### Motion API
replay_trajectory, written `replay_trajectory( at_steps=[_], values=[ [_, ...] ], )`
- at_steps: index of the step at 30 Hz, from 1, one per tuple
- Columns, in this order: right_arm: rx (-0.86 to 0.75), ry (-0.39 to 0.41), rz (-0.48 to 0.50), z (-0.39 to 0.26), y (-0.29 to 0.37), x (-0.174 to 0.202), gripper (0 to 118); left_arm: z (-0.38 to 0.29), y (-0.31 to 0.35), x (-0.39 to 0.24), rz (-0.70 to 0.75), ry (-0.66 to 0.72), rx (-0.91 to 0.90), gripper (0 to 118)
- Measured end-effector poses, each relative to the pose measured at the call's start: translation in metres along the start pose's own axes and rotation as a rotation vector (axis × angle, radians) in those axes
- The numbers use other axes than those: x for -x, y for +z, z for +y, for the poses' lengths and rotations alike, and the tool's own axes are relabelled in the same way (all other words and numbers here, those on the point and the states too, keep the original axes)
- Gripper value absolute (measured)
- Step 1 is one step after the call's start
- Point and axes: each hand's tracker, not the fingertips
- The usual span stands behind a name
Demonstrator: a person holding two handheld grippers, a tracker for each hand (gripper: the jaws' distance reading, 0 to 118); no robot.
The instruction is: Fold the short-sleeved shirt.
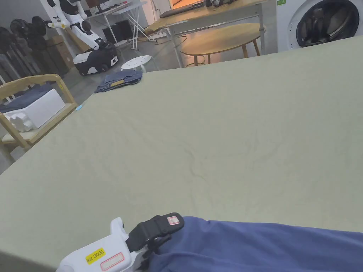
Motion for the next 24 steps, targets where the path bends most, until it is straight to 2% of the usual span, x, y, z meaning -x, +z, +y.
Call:
replay_trajectory(
  at_steps=[1,4,9,12,16,21,24],
  values=[
    [0.0,-0.009,0.004,0.0,0.0,0.0,0,-0.001,-0.006,0.0,-0.001,0.024,0.017,3],
    [0.003,-0.02,0.008,-0.005,0.001,-0.002,0,-0.006,-0.011,0.0,0.042,0.081,-0.014,3],
    [0.017,-0.013,-0.011,-0.019,0.006,-0.023,0,0.02,0.022,-0.031,-0.016,0.09,-0.103,3],
    [0.022,-0.025,-0.018,-0.02,0.006,-0.026,0,0.052,0.048,-0.054,0.144,-0.15,-0.166,3],
    [0.014,-0.087,-0.011,-0.023,0.003,-0.03,0,0.057,0.056,-0.108,0.243,-0.288,-0.172,3],
    [-0.02,-0.151,0.014,-0.03,-0.002,-0.025,0,0.006,-0.008,-0.14,0.214,-0.432,-0.104,3],
    [-0.022,-0.156,0.033,-0.032,0.001,-0.018,0,-0.031,-0.073,-0.139,0.157,-0.428,0.026,3]
  ],
)
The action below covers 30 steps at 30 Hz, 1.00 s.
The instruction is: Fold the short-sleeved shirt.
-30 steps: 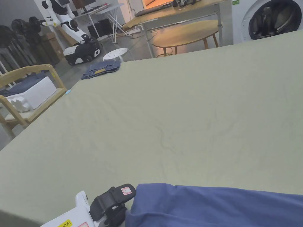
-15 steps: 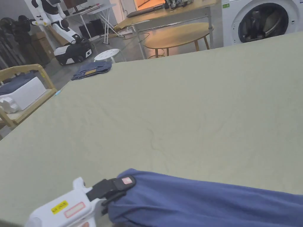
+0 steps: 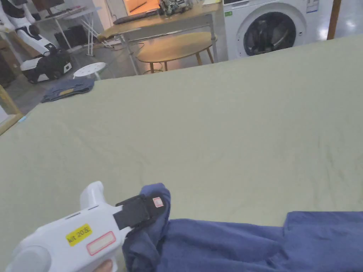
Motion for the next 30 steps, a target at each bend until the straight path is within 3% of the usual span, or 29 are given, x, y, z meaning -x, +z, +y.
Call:
replay_trajectory(
  at_steps=[5,6,8,11,14,17,18,19,25,28,29,30],
  values=[
    [0.013,0.042,-0.033,-0.008,0.013,0.003,0,-0.047,-0.085,-0.034,-0.055,-0.035,0.183,4],
    [0.018,0.048,-0.043,-0.009,0.015,0.002,0,-0.052,-0.093,-0.038,-0.059,-0.058,0.204,10],
    [0.028,0.051,-0.062,-0.013,0.018,-0.004,0,-0.057,-0.097,-0.049,-0.118,-0.09,0.195,35],
    [0.044,0.03,-0.083,-0.023,0.02,-0.023,0,-0.048,-0.075,-0.053,-0.263,-0.095,0.132,47],
    [0.05,-0.009,-0.089,-0.027,0.019,-0.032,0,-0.04,-0.06,-0.044,-0.201,-0.065,0.052,47],
    [0.054,-0.028,-0.095,-0.03,0.018,-0.034,0,-0.043,-0.065,-0.029,-0.192,0.032,0.11,45],
    [0.057,-0.033,-0.092,-0.03,0.017,-0.033,0,-0.048,-0.071,-0.028,-0.191,0.045,0.159,31],
    [0.058,-0.038,-0.088,-0.03,0.017,-0.032,0,-0.057,-0.08,-0.033,-0.18,0.025,0.192,0],
    [0.072,-0.016,-0.081,-0.032,0.013,-0.023,0,-0.11,-0.123,-0.044,-0.116,-0.094,0.364,0],
    [0.083,-0.014,-0.069,-0.035,0.011,-0.023,0,-0.093,-0.112,-0.035,-0.189,0.028,0.319,0],
    [0.085,-0.012,-0.068,-0.035,0.01,-0.023,0,-0.088,-0.1,-0.03,-0.254,0.033,0.259,8],
    [0.088,-0.009,-0.066,-0.036,0.009,-0.023,0,-0.08,-0.082,-0.026,-0.306,0.014,0.161,32]
  ],
)
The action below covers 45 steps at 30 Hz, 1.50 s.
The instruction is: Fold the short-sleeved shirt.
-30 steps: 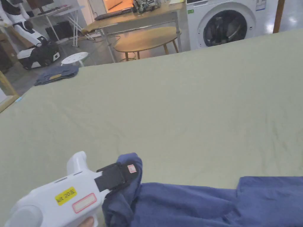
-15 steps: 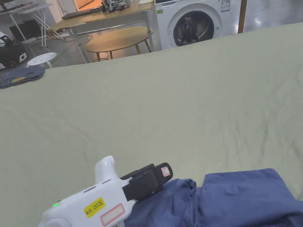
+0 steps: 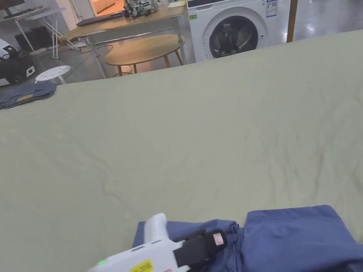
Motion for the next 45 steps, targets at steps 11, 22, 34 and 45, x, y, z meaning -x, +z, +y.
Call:
replay_trajectory(
  at_steps=[11,22,34,45],
  values=[
    [0.008,-0.022,0.039,-0.001,-0.012,0.001,0,0.036,0.118,0.079,0.179,0.309,-0.201,90],
    [-0.004,-0.011,0.022,0.01,-0.004,0.01,0,0.006,0.058,0.09,0.031,0.464,-0.113,8],
    [-0.034,0.016,0.038,0.02,-0.004,0.015,0,0.086,0.165,-0.024,0.287,-0.025,-0.221,3],
    [-0.038,0.096,-0.016,0.013,0.018,0.027,0,0.03,-0.037,-0.076,0.087,-0.176,0.113,3]
  ],
)
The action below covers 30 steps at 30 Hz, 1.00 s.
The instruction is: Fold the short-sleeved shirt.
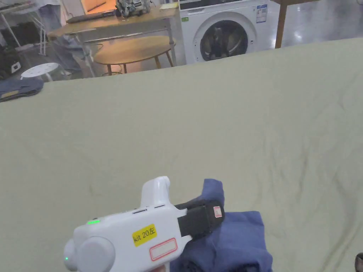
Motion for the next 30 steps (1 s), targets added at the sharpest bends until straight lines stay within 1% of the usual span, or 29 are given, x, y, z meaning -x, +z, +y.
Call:
replay_trajectory(
  at_steps=[1,2,3,4,6,7,8,9,10,11,12,14,15,16,17,18,19,20,21,22,23,24,25,26,27,28,29,30],
  values=[
    [0.002,0.001,-0.003,-0.002,0.003,-0.001,0,0.0,-0.005,0.0,0.019,-0.004,0.04,6],
    [0.006,0.001,-0.005,-0.004,0.005,-0.003,0,0.0,-0.006,0.0,-0.022,0.0,0.023,20],
    [0.01,0.001,-0.01,-0.007,0.007,-0.006,0,0.001,-0.003,0.001,-0.087,0.026,-0.01,45],
    [0.016,-0.007,-0.017,-0.009,0.007,-0.009,0,0.004,0.003,0.003,-0.137,0.056,-0.034,79],
    [0.027,-0.047,-0.021,-0.013,0.004,-0.014,0,0.01,0.016,0.006,-0.201,0.095,-0.107,72],
    [0.027,-0.077,-0.008,-0.015,0.001,-0.017,0,0.012,0.02,0.007,-0.202,0.11,-0.134,73],
    [0.02,-0.109,0.023,-0.017,0.0,-0.019,0,0.013,0.024,0.008,-0.142,0.101,-0.13,72],
    [0.017,-0.137,0.047,-0.017,-0.002,-0.02,0,0.011,0.024,0.01,-0.101,0.094,-0.108,62],
    [0.015,-0.161,0.063,-0.017,-0.004,-0.02,0,0.008,0.02,0.012,-0.057,0.08,-0.07,31],
    [0.014,-0.17,0.07,-0.016,-0.006,-0.019,0,0.002,0.014,0.013,-0.032,0.062,-0.03,3],
    [0.017,-0.168,0.074,-0.016,-0.008,-0.018,0,-0.007,0.004,0.017,-0.001,0.046,0.003,0],
    [0.025,-0.151,0.077,-0.015,-0.014,-0.012,0,-0.025,-0.017,0.024,0.027,0.046,0.09,0],
    [0.032,-0.135,0.073,-0.014,-0.017,-0.008,0,-0.036,-0.031,0.026,0.014,0.038,0.173,0],
    [0.043,-0.118,0.072,-0.013,-0.02,-0.004,0,-0.05,-0.044,0.023,0.047,0.013,0.228,0],
    [0.054,-0.106,0.079,-0.011,-0.024,-0.001,0,-0.058,-0.05,0.026,0.082,0.002,0.246,0],
    [0.066,-0.091,0.103,-0.009,-0.028,0.002,0,-0.063,-0.049,0.03,0.054,0.012,0.247,0],
    [0.074,-0.067,0.139,-0.007,-0.032,0.007,0,-0.058,-0.041,0.028,0.008,0.062,0.168,0],
    [0.071,-0.028,0.174,-0.005,-0.036,0.011,0,-0.054,-0.036,0.027,0.015,0.09,0.163,0],
    [0.074,0.018,0.198,-0.002,-0.043,0.018,0,-0.05,-0.029,0.027,-0.005,0.118,0.155,8],
    [0.085,0.05,0.2,0.003,-0.054,0.027,0,-0.048,-0.018,0.026,-0.021,0.123,0.116,28],
    [0.097,0.064,0.2,0.008,-0.063,0.034,0,-0.044,-0.009,0.026,-0.04,0.092,0.07,42],
    [0.123,0.069,0.209,0.012,-0.077,0.041,0,-0.037,0.005,0.027,-0.067,0.076,0.044,48],
    [0.158,0.073,0.217,0.016,-0.091,0.048,0,-0.034,0.019,0.027,-0.077,0.076,0.017,57],
    [0.197,0.069,0.224,0.018,-0.106,0.053,0,-0.031,0.032,0.03,-0.081,0.082,-0.015,69],
    [0.234,0.072,0.232,0.016,-0.123,0.056,0,-0.028,0.047,0.034,-0.089,0.098,-0.053,69],
    [0.27,0.083,0.231,0.014,-0.137,0.059,0,-0.025,0.061,0.04,-0.096,0.115,-0.079,72],
    [0.317,0.109,0.205,0.01,-0.148,0.063,0,-0.024,0.073,0.046,-0.083,0.144,-0.109,79],
    [0.381,0.158,0.153,0.002,-0.158,0.067,0,-0.022,0.085,0.055,-0.065,0.172,-0.132,85]
  ],
)
